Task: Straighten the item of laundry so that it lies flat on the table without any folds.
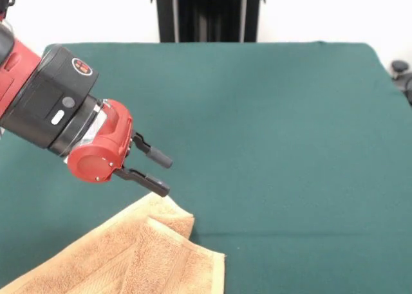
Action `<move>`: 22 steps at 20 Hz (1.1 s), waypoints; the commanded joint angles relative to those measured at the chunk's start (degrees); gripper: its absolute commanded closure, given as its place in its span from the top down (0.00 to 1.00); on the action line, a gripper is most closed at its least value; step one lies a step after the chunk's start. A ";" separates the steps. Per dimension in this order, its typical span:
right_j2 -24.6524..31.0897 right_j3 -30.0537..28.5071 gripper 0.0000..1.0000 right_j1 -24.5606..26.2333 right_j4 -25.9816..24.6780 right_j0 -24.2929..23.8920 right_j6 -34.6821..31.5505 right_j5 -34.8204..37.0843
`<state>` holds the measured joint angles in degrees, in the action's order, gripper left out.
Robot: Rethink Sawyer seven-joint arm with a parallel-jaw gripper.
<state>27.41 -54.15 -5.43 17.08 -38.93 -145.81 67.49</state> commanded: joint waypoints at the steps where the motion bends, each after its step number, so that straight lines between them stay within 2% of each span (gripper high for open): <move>1: 0.60 -6.34 1.00 -4.11 -3.61 -1.32 8.43 -9.15; 8: 2.22 -6.10 1.00 -2.59 -4.49 -1.99 7.77 -10.34; 10: 1.92 -3.12 1.00 -0.59 -5.83 -0.87 7.88 -11.48; 13: -0.46 4.08 1.00 2.88 -10.56 2.00 8.41 -14.98; 15: -1.26 5.52 1.00 3.31 -12.31 3.00 7.74 -17.14; 18: -0.94 6.00 1.00 3.37 -13.48 3.20 7.35 -18.77; 22: 3.35 4.01 1.00 4.35 -12.15 1.52 9.15 -21.24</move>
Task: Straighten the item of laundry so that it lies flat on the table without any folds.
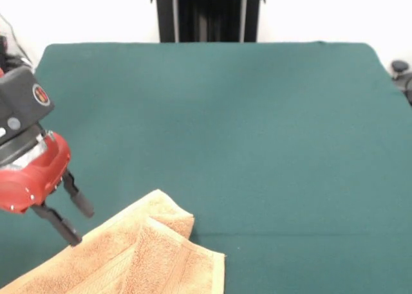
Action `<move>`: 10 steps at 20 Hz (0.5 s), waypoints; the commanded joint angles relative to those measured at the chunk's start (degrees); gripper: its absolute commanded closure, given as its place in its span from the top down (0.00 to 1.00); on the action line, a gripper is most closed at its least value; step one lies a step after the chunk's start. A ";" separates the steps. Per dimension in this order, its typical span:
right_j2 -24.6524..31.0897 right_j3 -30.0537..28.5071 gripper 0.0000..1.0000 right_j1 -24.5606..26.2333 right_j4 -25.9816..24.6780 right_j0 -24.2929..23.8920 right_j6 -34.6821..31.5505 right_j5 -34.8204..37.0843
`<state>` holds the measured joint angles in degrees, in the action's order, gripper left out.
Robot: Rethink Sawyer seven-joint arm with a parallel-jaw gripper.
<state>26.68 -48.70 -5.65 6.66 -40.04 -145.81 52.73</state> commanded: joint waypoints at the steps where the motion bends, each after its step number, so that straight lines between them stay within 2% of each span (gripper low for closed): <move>1: 5.26 -2.00 1.00 5.01 -1.11 2.33 9.56 -7.11; 6: 9.32 -3.54 1.00 6.90 0.31 1.48 11.01 -10.00; 10: 10.67 -4.69 1.00 6.58 1.43 1.42 9.35 -8.80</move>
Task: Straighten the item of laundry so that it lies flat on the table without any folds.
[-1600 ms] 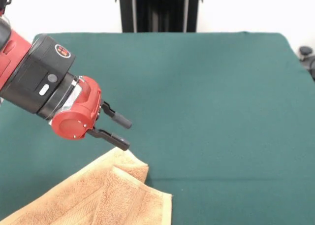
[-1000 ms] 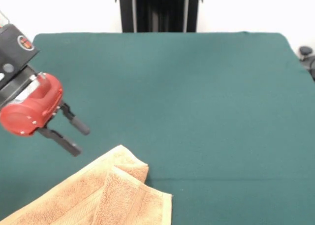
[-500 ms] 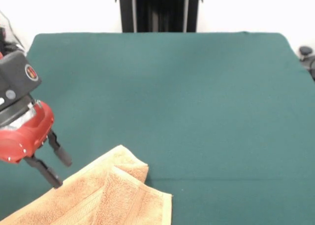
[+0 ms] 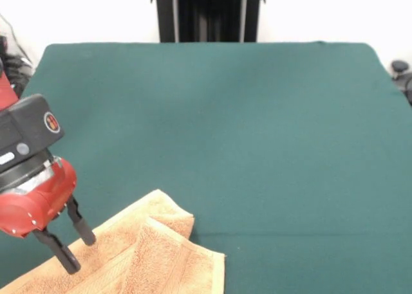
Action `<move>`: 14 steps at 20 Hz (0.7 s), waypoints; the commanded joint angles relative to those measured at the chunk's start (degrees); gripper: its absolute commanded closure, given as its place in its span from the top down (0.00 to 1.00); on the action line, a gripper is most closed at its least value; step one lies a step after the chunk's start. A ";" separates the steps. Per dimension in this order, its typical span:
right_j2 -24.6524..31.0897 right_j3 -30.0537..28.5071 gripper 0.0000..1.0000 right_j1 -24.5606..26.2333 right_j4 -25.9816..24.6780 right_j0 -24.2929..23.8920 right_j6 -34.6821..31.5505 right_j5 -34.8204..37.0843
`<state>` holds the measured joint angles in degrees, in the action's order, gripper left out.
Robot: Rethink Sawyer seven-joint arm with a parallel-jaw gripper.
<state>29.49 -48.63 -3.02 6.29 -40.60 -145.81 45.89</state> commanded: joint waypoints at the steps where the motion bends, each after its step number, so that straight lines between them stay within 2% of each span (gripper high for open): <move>1: 8.28 -4.04 1.00 4.28 2.46 2.19 8.98 -0.28; 5: 10.47 -3.87 1.00 5.20 6.36 1.83 6.28 7.41; 12: 12.01 -5.25 1.00 5.57 10.95 2.09 3.98 13.80; 14: 11.72 -5.18 1.00 5.36 12.11 2.59 2.15 17.99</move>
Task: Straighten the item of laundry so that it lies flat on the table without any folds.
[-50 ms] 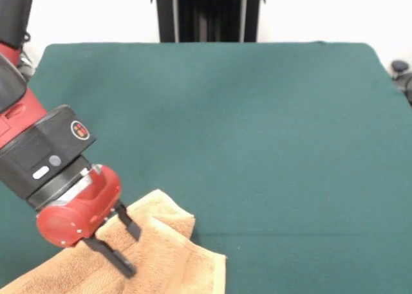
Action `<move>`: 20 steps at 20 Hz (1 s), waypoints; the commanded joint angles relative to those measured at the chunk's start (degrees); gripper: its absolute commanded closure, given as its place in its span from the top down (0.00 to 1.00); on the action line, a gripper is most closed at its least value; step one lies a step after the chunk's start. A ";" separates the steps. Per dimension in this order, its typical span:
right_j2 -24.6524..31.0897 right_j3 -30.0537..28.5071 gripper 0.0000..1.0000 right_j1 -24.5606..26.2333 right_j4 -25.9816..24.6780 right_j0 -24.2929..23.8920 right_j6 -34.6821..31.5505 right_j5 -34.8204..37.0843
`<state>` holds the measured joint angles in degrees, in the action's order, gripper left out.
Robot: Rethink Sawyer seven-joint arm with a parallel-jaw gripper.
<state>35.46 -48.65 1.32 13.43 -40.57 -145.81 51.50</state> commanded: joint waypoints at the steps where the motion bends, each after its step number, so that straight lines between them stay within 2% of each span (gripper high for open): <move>1: 5.49 -4.91 1.00 1.01 5.35 2.91 1.38 14.30; 6: 2.49 -3.43 1.00 0.36 5.07 5.01 -1.62 19.61; 11: -1.08 -0.26 1.00 2.09 3.44 6.79 -5.56 25.95; 16: -2.79 0.05 1.00 1.98 2.52 7.67 -6.35 24.37; 17: -3.30 4.24 1.00 3.35 1.46 8.56 -6.12 26.26; 20: -6.45 16.04 1.00 6.97 -7.45 10.48 2.54 24.77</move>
<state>33.89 -45.03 3.90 13.71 -35.18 -145.81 72.79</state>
